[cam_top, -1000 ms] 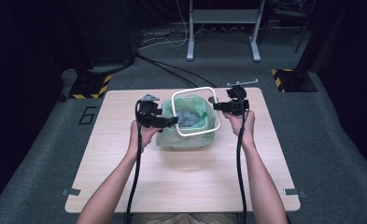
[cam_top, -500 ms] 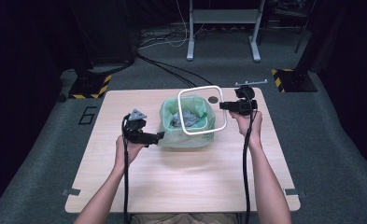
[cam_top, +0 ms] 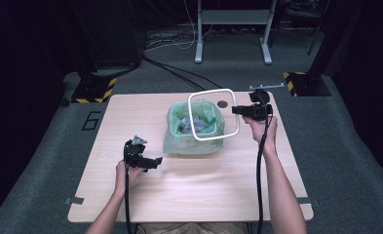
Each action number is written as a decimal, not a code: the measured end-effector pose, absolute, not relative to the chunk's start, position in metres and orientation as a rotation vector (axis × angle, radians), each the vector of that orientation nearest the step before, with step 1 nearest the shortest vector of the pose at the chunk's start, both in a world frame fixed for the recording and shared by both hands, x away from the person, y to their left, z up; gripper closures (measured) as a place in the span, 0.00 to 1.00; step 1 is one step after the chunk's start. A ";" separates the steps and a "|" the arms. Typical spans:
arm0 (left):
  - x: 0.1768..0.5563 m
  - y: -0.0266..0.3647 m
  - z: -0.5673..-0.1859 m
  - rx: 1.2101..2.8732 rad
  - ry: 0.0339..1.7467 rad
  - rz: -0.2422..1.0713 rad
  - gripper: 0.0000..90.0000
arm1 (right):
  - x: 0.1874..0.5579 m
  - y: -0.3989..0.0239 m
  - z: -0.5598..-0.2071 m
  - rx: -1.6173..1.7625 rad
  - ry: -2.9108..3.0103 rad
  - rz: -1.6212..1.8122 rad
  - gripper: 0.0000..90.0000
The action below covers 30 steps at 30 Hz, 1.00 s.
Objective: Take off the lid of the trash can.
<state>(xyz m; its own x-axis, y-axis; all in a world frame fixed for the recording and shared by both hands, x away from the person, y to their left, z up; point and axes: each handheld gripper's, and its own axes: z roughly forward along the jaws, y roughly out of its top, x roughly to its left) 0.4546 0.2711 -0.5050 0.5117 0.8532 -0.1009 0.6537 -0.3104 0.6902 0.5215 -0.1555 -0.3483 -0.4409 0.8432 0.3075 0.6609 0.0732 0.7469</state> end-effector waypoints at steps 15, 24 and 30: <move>0.451 0.277 -0.529 2.102 1.172 0.490 0.00 | 0.519 -0.170 -0.350 1.542 2.132 1.318 0.85; 0.450 0.278 -0.530 2.093 1.177 0.490 0.00 | 0.515 -0.182 -0.351 1.557 2.115 1.329 0.85; 0.450 0.278 -0.530 2.089 1.182 0.493 0.00 | 0.513 -0.189 -0.350 1.560 2.104 1.322 0.85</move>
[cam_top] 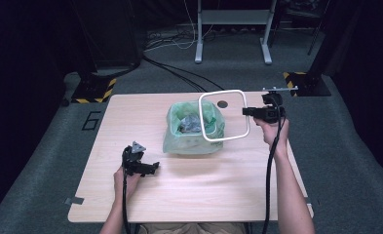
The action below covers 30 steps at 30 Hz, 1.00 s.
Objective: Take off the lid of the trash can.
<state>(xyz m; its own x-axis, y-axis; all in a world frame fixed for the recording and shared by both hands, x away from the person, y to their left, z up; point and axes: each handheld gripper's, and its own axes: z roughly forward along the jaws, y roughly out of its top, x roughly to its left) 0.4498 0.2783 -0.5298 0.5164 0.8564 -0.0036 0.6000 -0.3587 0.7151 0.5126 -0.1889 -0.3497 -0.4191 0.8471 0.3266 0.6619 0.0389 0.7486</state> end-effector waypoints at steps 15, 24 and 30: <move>0.450 0.279 -0.529 2.091 1.191 0.493 0.00 | 0.510 -0.206 -0.362 1.593 2.082 1.307 0.85; 0.450 0.279 -0.529 2.091 1.191 0.494 0.00 | 0.508 -0.215 -0.364 1.611 2.067 1.301 0.85; 0.450 0.279 -0.529 2.091 1.191 0.493 0.00 | 0.507 -0.220 -0.367 1.624 2.063 1.288 0.85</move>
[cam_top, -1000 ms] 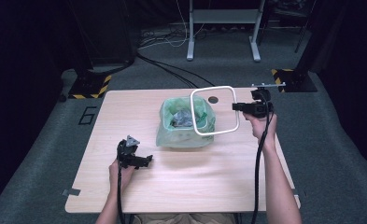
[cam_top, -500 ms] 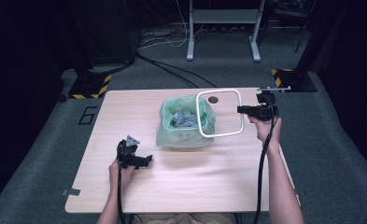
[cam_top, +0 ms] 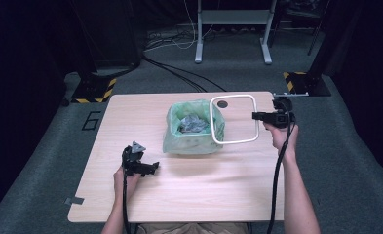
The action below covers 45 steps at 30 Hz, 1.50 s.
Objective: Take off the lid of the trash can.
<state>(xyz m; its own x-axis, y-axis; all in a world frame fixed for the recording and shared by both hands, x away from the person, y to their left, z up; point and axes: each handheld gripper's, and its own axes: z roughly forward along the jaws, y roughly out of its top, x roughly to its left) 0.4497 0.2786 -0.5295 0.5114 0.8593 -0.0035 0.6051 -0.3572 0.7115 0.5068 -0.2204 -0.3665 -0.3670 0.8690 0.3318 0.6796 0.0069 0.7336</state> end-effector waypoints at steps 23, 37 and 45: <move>0.450 0.279 -0.529 2.093 1.185 0.495 0.00 | 0.504 -0.242 -0.385 1.674 2.050 1.267 0.85; 0.450 0.279 -0.529 2.094 1.184 0.495 0.00 | 0.502 -0.255 -0.403 1.727 2.040 1.233 0.85; 0.450 0.279 -0.529 2.094 1.185 0.495 0.00 | 0.503 -0.259 -0.418 1.766 2.046 1.195 0.85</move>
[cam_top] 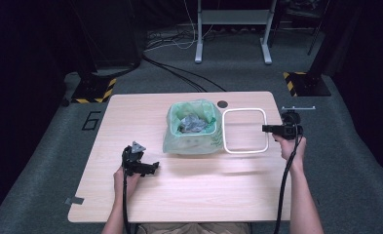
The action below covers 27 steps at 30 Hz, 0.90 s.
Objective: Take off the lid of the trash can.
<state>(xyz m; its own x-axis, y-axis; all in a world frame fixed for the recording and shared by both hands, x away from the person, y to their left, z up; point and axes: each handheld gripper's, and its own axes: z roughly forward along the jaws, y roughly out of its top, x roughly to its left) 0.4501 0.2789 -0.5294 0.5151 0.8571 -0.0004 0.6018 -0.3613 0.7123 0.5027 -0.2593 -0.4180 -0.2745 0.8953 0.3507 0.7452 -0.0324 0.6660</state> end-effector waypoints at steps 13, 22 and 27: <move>0.450 0.279 -0.529 2.094 1.184 0.495 0.00 | 0.501 -0.272 -0.445 1.842 2.038 1.143 0.85; 0.450 0.279 -0.529 2.094 1.184 0.495 0.00 | 0.501 -0.279 -0.470 1.901 2.034 1.101 0.85; 0.450 0.279 -0.530 2.091 1.185 0.495 0.00 | 0.500 -0.281 -0.475 1.920 2.023 1.075 0.85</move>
